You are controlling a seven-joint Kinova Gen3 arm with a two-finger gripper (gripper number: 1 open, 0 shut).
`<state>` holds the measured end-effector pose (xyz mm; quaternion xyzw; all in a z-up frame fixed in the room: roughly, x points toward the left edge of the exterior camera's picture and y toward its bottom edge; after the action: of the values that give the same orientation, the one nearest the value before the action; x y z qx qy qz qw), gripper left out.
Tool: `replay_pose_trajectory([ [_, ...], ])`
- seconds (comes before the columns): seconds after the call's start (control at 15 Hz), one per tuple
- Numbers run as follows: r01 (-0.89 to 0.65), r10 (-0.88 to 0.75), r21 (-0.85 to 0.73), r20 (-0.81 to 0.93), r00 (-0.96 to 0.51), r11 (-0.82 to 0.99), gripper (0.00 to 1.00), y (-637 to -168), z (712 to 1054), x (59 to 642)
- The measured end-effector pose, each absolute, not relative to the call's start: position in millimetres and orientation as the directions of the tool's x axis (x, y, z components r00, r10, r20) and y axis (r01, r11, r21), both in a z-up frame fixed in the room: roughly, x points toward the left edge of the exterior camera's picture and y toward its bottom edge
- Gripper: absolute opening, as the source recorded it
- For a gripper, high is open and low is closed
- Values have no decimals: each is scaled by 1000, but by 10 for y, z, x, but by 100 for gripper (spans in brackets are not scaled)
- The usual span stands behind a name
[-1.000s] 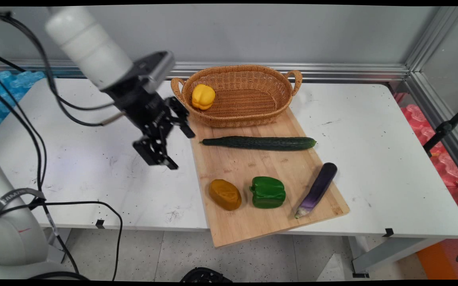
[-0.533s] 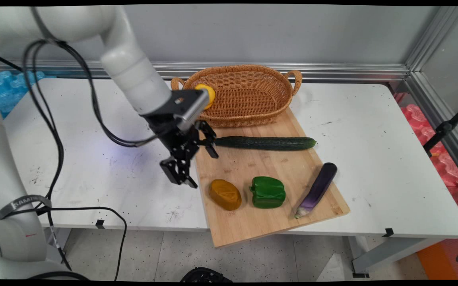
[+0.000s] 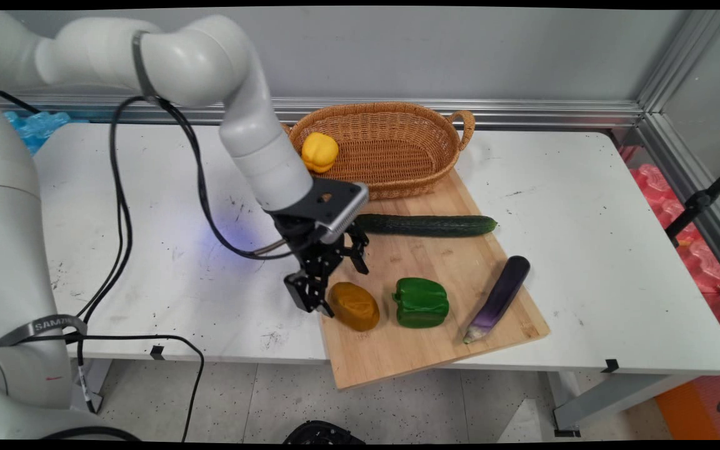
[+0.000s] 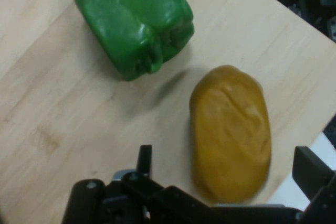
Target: Pick up the potato from the cutting board, then place the picked object in the vegetable basket
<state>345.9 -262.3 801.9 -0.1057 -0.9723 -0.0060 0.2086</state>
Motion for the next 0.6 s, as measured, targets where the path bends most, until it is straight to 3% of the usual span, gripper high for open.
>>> replay_pose_trajectory([
  [0.2, 225, 217, -28, 400, -890, 974, 100, -2661, 7930, 3370],
  [0.27, 230, 221, -27, 399, -890, 973, 0, -2670, 7912, 3350],
  [0.6, 254, 240, -15, 385, -891, 967, 0, -2691, 7932, 3335],
])
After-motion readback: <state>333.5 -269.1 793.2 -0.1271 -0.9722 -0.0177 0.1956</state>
